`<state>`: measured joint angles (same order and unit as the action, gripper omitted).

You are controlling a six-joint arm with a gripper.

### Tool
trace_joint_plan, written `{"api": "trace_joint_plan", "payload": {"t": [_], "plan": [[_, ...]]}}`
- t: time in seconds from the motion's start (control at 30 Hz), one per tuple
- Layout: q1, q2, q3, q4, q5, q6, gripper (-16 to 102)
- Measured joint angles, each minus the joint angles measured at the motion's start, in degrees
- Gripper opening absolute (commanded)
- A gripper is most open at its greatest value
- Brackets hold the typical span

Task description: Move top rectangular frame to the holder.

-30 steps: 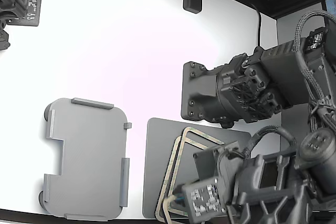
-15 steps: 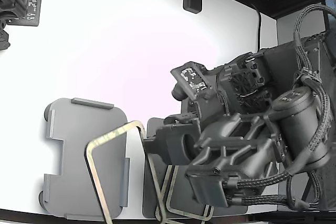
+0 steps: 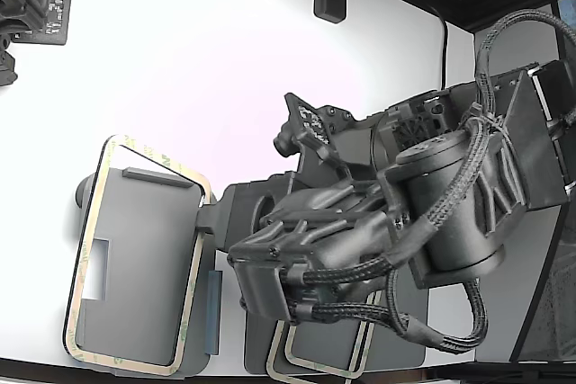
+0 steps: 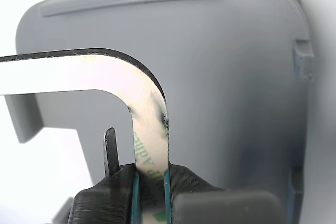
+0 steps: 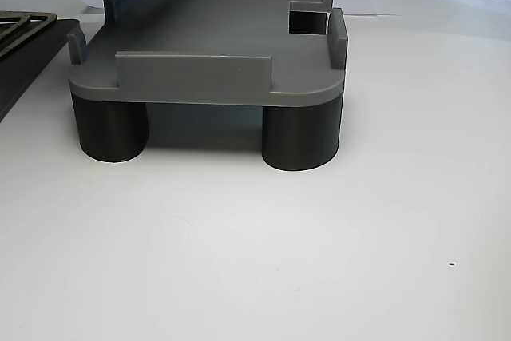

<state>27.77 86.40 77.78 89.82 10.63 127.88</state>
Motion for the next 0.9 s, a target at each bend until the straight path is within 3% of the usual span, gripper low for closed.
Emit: {"api": "trace_joint_plan", "payload": {"t": [0.47,0.9], "plan": [[-1.1,3.6,6.9,-3.0,-9.1,-5.6,-12],[-3.4,1.7,9.1,-3.7,-9.0,-10.8,-12]]}}
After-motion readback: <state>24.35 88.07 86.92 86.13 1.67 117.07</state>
